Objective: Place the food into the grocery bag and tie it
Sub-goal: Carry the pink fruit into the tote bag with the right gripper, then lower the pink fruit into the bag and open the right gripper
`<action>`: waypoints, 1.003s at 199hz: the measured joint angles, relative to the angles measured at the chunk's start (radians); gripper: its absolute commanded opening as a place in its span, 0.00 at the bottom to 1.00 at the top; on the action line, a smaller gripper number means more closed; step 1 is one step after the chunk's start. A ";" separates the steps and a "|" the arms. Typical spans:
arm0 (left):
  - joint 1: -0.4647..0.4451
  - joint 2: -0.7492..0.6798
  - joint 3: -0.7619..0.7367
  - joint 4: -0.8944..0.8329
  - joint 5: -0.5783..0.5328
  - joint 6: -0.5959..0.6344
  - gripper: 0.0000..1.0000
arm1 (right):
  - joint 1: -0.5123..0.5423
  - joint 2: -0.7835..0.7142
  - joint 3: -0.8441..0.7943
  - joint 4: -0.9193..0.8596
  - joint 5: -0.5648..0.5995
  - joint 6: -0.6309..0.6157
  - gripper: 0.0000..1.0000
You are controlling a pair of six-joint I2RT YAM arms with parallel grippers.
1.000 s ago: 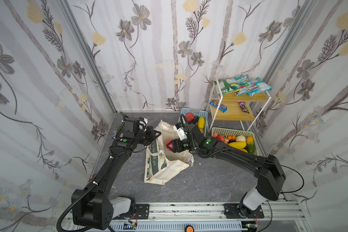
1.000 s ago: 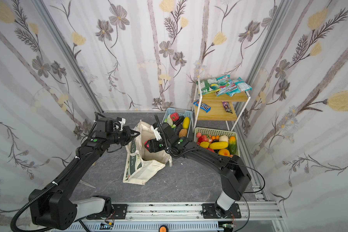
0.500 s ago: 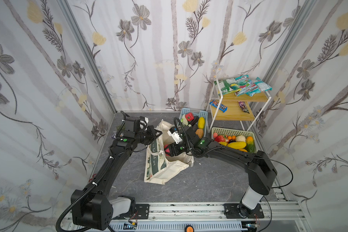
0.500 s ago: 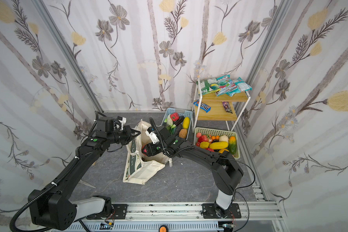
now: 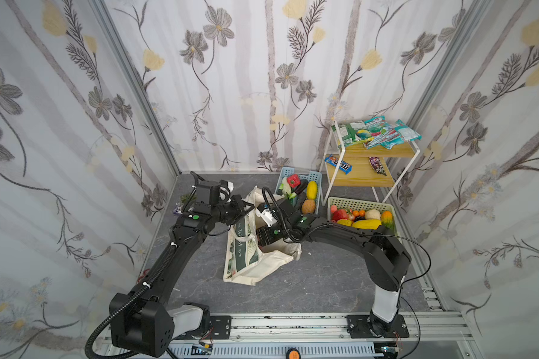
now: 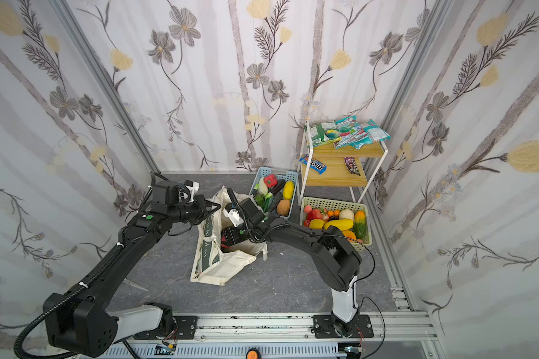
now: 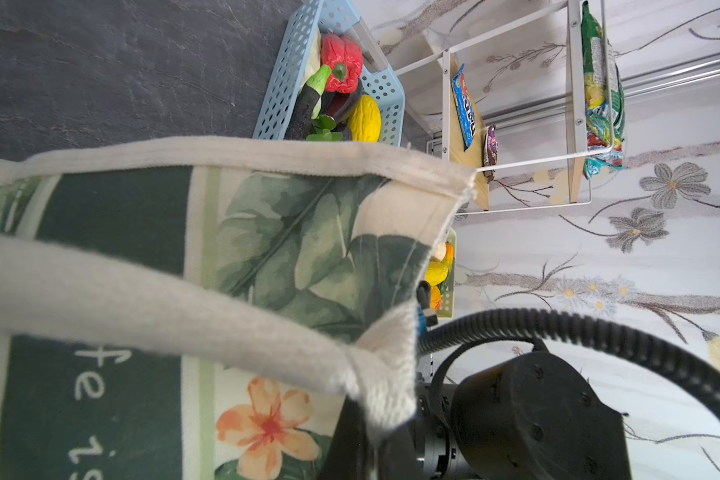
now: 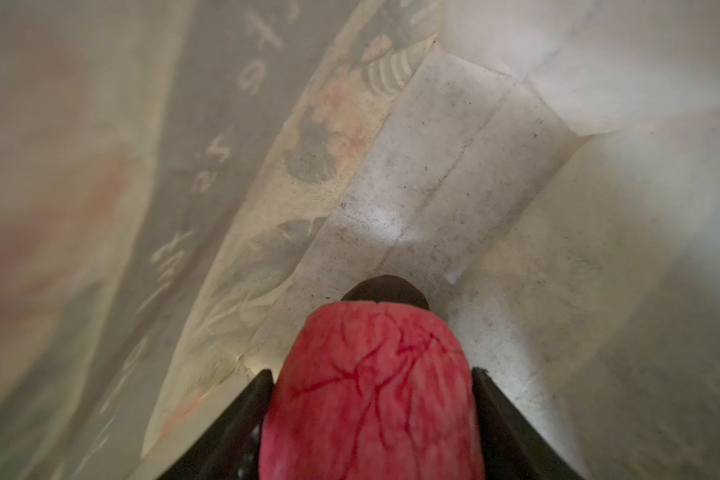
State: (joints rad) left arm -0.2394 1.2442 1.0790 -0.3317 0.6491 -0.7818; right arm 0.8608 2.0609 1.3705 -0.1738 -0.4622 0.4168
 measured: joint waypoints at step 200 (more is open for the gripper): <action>-0.001 0.000 0.038 0.032 0.070 -0.003 0.00 | -0.006 0.187 0.102 0.033 -0.195 0.072 0.90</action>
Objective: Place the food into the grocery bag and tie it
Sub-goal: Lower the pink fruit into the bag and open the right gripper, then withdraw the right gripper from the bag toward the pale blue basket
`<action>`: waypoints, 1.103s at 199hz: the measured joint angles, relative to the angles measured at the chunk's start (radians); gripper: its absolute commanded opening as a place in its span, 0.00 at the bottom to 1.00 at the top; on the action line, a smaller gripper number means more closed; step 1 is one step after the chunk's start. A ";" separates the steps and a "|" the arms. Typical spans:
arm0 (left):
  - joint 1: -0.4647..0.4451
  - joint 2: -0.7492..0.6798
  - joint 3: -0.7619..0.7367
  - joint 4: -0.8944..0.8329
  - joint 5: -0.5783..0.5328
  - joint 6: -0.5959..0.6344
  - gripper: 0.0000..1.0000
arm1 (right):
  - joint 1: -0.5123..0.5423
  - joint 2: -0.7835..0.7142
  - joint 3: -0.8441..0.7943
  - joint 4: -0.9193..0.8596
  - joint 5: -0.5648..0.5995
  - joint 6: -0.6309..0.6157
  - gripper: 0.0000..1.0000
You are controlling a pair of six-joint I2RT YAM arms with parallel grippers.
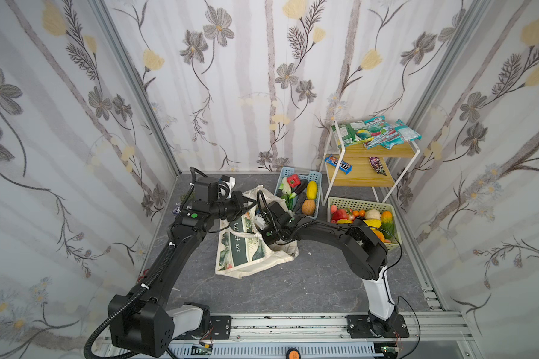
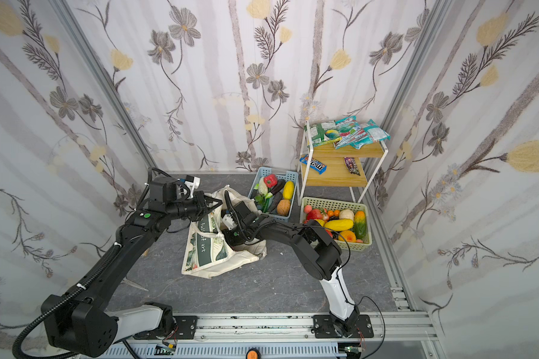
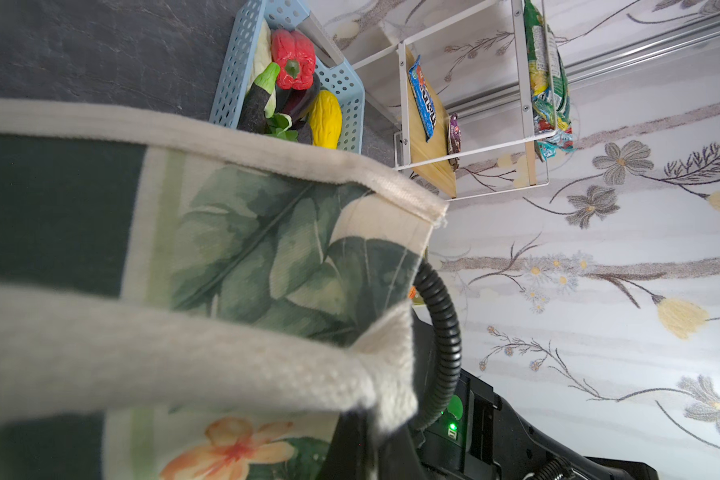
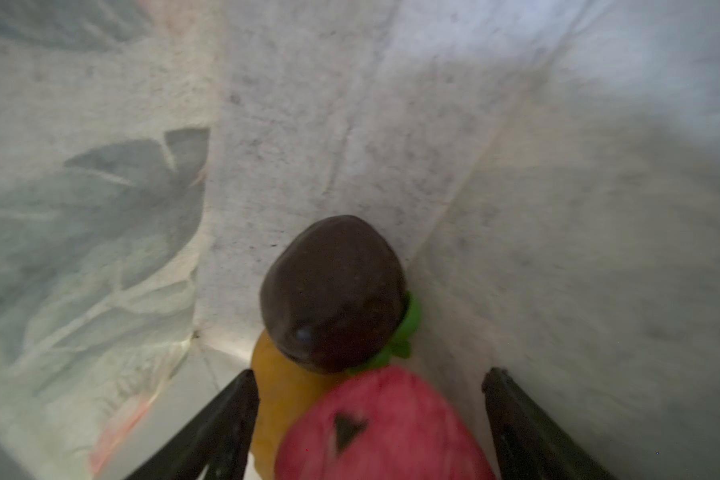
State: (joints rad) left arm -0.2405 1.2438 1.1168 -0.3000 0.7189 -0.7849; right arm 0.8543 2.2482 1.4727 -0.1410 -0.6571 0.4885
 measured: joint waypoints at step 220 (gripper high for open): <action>-0.002 -0.024 -0.042 0.013 -0.013 0.000 0.00 | -0.104 -0.306 -0.125 0.001 0.056 -0.079 0.93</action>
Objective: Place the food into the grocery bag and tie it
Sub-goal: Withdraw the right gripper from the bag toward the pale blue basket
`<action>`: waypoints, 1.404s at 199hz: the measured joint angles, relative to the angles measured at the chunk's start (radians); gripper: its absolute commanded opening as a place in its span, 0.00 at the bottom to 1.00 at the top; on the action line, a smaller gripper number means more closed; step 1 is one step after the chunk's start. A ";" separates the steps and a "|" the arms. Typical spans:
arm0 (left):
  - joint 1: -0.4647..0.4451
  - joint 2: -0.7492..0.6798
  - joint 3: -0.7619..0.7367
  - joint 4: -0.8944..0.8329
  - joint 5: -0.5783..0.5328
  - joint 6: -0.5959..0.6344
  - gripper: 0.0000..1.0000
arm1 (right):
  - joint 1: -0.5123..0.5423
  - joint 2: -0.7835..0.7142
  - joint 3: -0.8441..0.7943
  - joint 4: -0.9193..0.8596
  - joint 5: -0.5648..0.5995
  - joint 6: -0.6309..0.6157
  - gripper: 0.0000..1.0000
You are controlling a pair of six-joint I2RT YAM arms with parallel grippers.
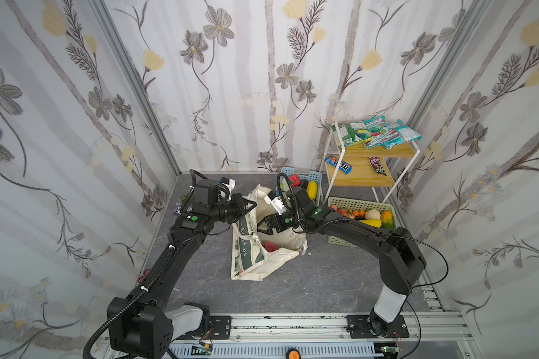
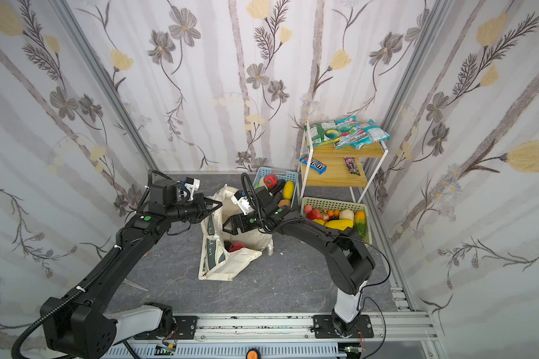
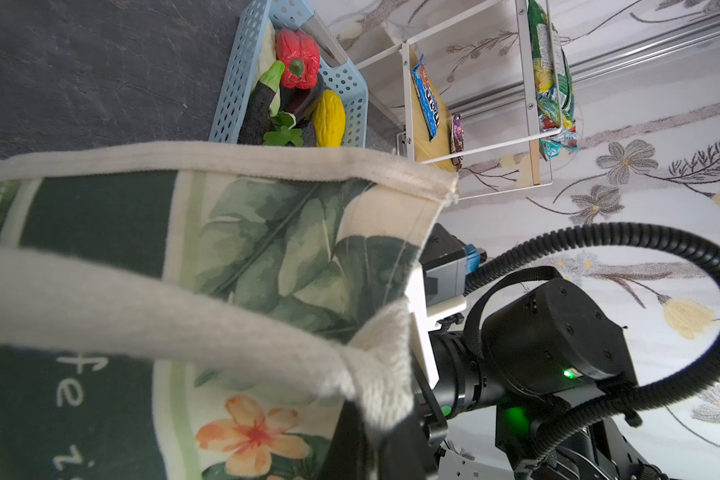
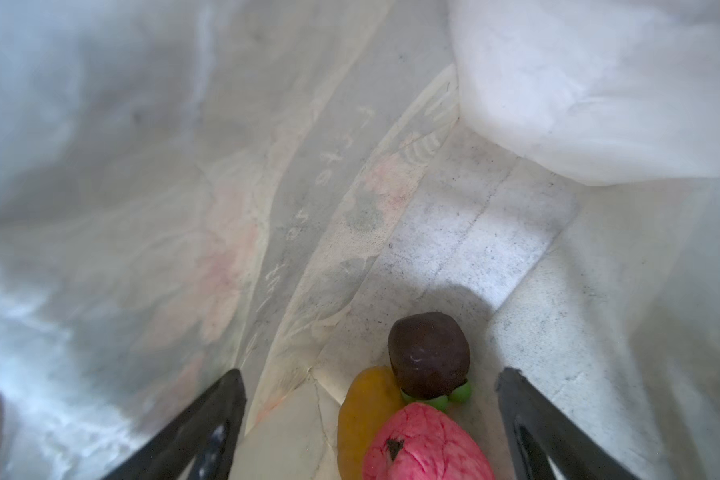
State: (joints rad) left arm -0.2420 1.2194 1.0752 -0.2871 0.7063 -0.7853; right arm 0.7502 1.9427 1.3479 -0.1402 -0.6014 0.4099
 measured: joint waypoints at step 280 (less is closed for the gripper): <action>0.138 -0.054 -0.089 -0.019 0.066 0.090 0.00 | -0.228 -0.305 0.058 -0.164 0.277 -0.013 0.92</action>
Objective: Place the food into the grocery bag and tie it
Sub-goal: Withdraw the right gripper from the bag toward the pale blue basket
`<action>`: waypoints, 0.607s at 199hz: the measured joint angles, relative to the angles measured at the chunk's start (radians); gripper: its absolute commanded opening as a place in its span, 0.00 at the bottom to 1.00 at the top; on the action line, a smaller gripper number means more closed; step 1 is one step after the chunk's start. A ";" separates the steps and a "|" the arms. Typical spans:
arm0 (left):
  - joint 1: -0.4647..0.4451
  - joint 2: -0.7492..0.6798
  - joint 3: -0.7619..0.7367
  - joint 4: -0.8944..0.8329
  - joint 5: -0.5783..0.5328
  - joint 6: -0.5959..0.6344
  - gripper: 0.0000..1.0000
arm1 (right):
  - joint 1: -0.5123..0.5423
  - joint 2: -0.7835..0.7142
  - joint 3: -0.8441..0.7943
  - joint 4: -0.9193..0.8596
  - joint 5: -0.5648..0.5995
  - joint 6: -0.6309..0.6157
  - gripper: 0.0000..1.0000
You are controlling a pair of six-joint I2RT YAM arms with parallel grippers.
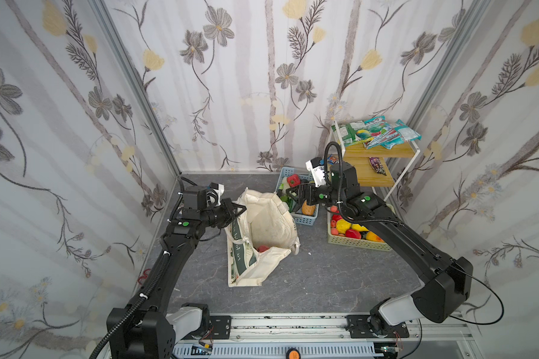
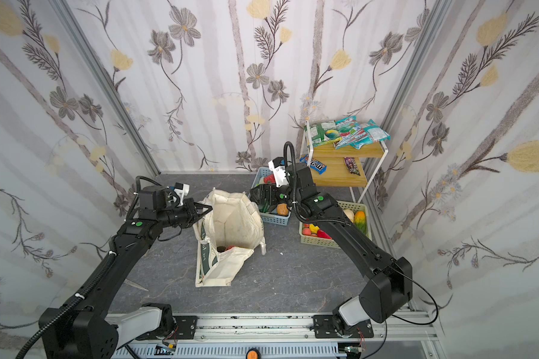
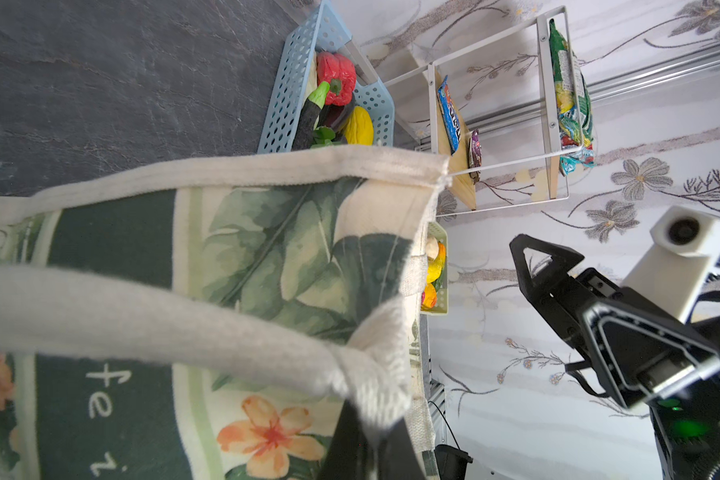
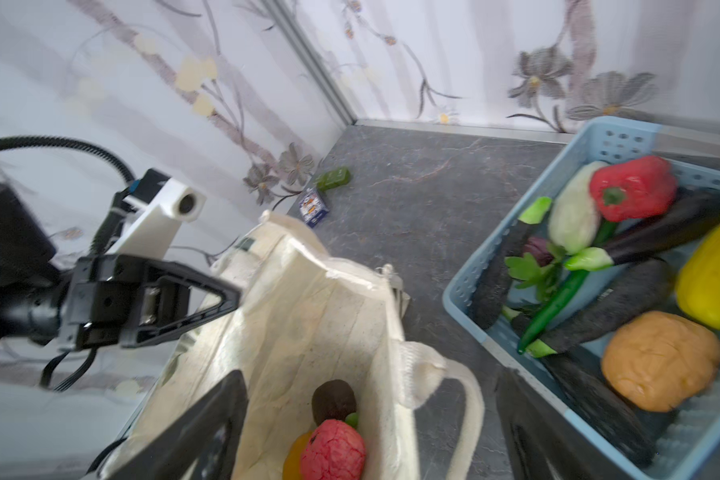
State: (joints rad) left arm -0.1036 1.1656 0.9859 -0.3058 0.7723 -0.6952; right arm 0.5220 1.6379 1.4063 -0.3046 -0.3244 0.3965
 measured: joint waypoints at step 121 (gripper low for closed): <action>0.120 -0.018 -0.056 -0.052 0.043 0.094 0.00 | -0.026 0.139 0.007 -0.057 0.261 0.100 0.77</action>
State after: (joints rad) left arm 0.0162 1.1481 0.9298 -0.3580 0.8154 -0.6010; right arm 0.4961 1.7767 1.4136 -0.3614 -0.0631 0.4969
